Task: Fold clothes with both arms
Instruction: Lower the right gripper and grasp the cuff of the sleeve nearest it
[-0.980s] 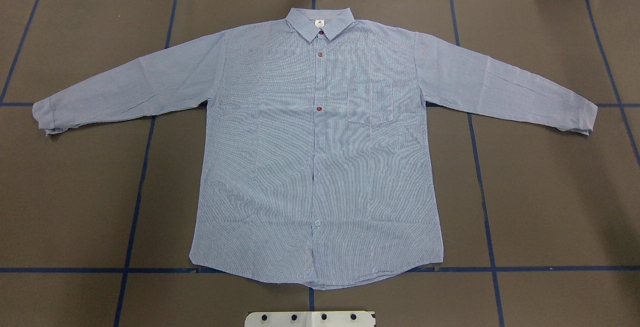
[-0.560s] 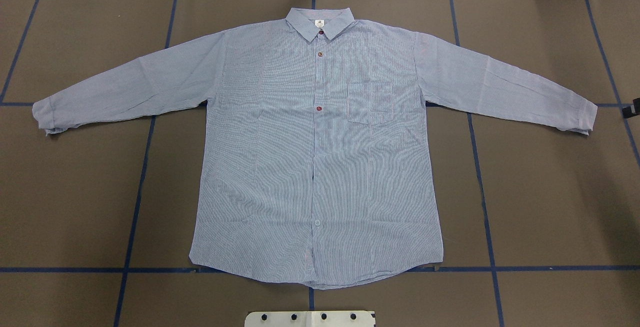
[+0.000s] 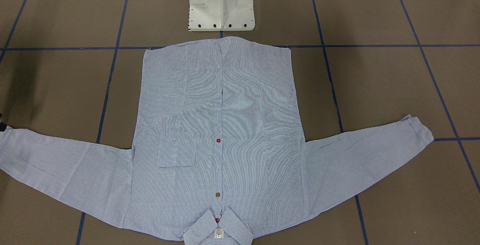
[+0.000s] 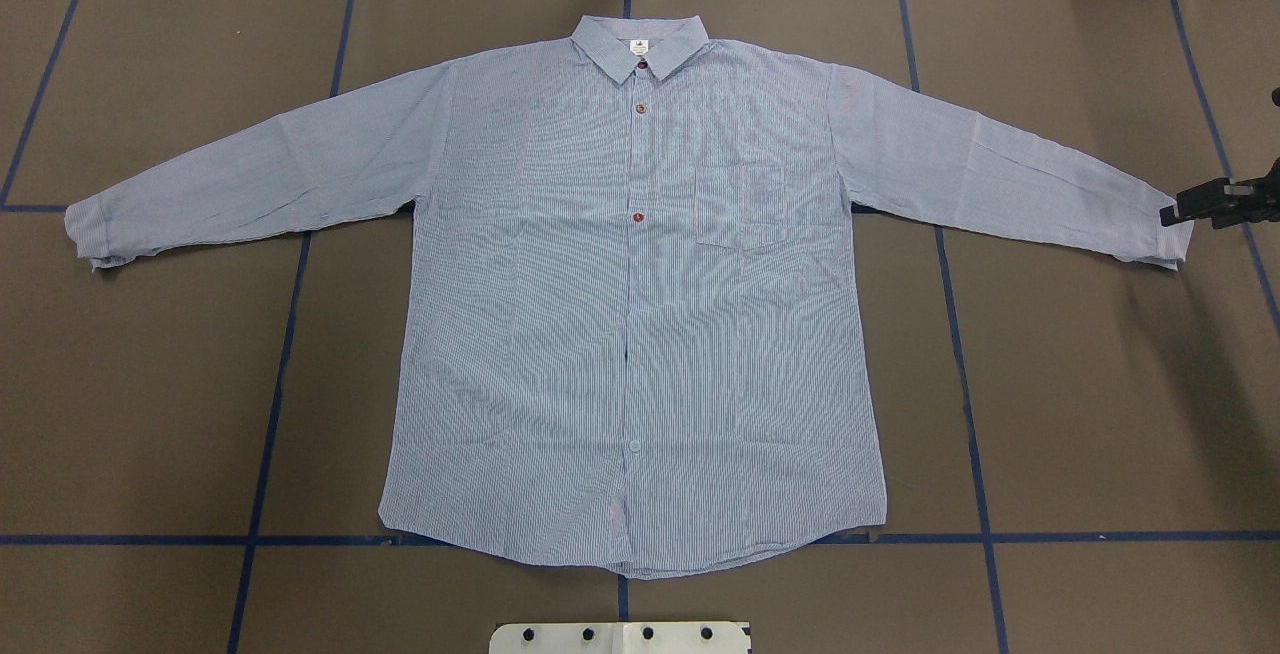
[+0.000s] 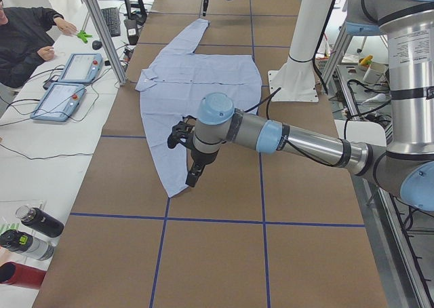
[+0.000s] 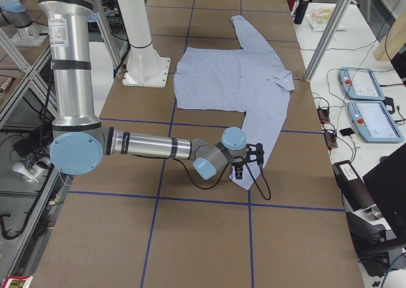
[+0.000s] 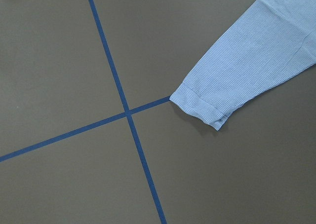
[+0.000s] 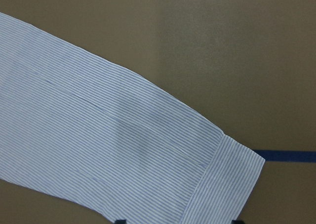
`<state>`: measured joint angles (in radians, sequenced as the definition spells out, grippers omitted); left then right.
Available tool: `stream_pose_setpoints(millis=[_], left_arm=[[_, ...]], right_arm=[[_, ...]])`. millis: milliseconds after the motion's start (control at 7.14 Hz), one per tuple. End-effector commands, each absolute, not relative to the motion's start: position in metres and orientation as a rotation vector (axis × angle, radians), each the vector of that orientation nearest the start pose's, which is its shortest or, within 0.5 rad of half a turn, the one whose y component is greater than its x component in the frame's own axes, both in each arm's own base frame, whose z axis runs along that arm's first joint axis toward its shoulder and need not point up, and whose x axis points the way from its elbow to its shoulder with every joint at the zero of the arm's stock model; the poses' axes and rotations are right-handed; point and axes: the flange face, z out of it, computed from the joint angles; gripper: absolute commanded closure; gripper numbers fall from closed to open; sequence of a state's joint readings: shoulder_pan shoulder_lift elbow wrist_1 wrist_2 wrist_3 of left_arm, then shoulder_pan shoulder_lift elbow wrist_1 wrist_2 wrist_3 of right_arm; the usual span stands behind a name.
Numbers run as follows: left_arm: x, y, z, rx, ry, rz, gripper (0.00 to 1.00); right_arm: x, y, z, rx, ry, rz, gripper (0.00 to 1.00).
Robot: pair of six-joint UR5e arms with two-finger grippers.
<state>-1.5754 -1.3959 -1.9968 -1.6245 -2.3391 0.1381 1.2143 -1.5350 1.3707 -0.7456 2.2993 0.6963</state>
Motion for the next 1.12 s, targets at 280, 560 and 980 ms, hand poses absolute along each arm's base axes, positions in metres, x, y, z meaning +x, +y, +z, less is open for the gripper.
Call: stream_pose_setpoints(millis=[280,560,980], left_arm=[[-0.066,-0.422,0.522,0.344,0.741,0.243,0.00],[-0.066,-0.422,0.522,0.344,0.741,0.243,0.00],[-0.066,-0.422,0.522,0.343,0.741,0.243,0.00]], right_arm=[[-0.145,-0.511,0.672,0.162,-0.874,0.067,0.31],[-0.151,-0.509,0.678,0.152,-0.862,0.063,0.34],[-0.155,-0.504,0.684,0.147,-0.850,0.058,0.34]])
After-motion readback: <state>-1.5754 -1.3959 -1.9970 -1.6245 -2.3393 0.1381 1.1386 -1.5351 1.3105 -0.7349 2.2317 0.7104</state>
